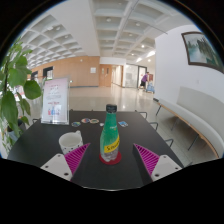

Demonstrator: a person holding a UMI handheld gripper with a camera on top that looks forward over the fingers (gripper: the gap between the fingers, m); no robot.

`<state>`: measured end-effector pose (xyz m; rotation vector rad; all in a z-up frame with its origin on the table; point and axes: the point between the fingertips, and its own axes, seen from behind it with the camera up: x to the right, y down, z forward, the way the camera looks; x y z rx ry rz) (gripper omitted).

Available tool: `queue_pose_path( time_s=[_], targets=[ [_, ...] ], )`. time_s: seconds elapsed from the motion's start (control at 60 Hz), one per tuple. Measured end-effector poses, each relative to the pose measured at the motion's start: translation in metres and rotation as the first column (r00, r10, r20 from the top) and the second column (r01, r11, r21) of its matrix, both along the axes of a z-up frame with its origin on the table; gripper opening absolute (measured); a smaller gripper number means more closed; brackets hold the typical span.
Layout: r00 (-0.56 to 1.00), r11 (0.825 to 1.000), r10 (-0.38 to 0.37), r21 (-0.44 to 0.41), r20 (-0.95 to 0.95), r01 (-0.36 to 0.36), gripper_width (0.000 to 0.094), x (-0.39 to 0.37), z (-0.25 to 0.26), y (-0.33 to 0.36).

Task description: Pour water

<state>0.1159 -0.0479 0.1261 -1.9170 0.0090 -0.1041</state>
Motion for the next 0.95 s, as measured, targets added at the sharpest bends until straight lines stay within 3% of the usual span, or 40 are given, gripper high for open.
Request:
queue_pose_path(
  time_s=[0.433,0.95],
  targets=[
    [1.0,1.0,0.002,0.016,0.021,-0.002,0.086,-0.012,0.041,-0.157],
    [1.0,0.999,-0.004,0.04,0.006,0.004,0.0859,-0.014,0.055,-0.197]
  ],
)
